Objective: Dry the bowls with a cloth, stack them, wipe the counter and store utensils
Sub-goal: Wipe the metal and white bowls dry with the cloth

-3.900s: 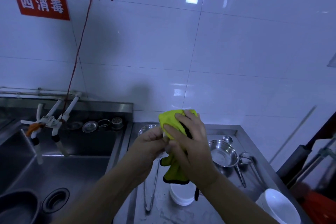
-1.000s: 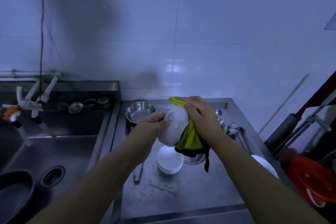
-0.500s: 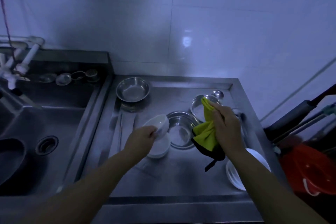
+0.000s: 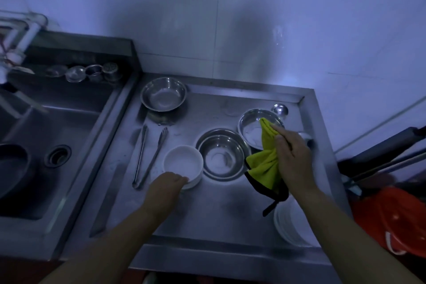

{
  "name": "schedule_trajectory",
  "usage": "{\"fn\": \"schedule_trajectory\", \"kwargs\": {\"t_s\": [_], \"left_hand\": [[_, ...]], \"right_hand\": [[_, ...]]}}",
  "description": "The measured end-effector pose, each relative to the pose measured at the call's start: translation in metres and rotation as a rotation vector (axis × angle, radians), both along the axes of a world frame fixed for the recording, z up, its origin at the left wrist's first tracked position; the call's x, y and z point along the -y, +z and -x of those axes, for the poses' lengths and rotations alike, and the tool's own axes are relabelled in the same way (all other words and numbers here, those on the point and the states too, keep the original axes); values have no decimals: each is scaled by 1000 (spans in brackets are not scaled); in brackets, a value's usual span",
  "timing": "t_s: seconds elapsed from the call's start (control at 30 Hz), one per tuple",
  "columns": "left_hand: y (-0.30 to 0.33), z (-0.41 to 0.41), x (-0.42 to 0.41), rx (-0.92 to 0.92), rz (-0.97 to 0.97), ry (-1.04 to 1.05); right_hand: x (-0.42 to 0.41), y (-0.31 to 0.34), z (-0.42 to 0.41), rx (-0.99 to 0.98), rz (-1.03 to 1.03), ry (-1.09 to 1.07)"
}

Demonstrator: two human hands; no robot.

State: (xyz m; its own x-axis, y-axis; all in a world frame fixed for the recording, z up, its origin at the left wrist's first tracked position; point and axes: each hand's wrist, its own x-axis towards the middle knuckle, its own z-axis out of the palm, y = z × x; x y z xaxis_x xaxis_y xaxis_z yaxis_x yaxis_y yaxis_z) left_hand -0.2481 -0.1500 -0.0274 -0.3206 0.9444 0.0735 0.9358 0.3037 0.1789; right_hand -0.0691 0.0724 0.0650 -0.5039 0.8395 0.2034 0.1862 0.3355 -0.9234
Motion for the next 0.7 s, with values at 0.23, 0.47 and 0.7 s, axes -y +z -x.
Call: {"fn": "schedule_trajectory", "kwargs": {"t_s": [0.23,0.47,0.7], "left_hand": [[9,-21,-29,-10,-131,51],[16,-62,-180,706,0,495],[-26,-79,-275,1604,-197,980]], "right_hand": [[-39,6,-16,1,13,-6],[-83,20,-37,-30,53,-160],[-114,7,-56,-39,83,-230]]}}
